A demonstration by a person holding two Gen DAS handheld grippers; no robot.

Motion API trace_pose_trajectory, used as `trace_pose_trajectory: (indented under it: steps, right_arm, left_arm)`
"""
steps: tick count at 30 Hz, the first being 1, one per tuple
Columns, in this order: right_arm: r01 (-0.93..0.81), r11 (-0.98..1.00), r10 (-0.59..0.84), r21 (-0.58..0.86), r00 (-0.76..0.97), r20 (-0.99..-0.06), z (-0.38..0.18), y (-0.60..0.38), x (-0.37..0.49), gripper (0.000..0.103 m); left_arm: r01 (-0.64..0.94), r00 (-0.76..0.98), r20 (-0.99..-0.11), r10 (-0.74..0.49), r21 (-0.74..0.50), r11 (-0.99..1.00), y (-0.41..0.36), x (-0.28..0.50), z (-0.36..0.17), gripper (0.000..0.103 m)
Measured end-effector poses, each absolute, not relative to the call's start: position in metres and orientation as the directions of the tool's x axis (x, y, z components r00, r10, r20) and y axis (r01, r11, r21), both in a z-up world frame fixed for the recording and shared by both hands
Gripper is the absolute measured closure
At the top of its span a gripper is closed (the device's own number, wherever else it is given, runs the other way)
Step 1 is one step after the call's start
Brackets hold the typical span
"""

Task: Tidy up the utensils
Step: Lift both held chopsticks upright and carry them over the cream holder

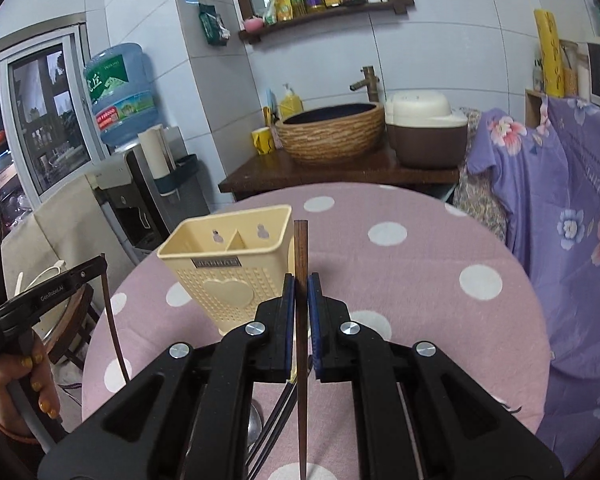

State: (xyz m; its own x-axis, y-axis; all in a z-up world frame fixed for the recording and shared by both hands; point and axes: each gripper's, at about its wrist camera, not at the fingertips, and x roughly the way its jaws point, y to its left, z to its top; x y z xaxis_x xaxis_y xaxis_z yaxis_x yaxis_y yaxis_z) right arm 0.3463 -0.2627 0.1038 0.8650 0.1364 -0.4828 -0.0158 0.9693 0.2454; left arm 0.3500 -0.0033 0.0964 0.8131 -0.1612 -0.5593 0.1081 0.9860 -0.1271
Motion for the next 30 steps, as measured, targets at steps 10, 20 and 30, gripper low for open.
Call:
trace_pose_trajectory:
  steps: [10,20,30]
  right_arm:
    - [-0.055,0.972,0.162,0.23,0.862,-0.48,0.119,-0.263,0.344,0.095]
    - [-0.114,0.972,0.197,0.207,0.874,-0.443,0.144,-0.259,0.337,0.096]
    - [-0.172,0.966,0.238,0.194,0.885,-0.399,0.192,-0.259,0.337,0.096]
  left_arm:
    - [0.132,0.832,-0.523,-0.184,-0.136,0.982,0.002,0.345,0.117,0.095]
    - [0.136,0.864,-0.468,-0.186,-0.139,0.981,0.011,0.337,0.147,0.095]
    - [0.174,0.877,-0.427,-0.22,-0.146,0.974,0.009,0.337,0.189,0.095]
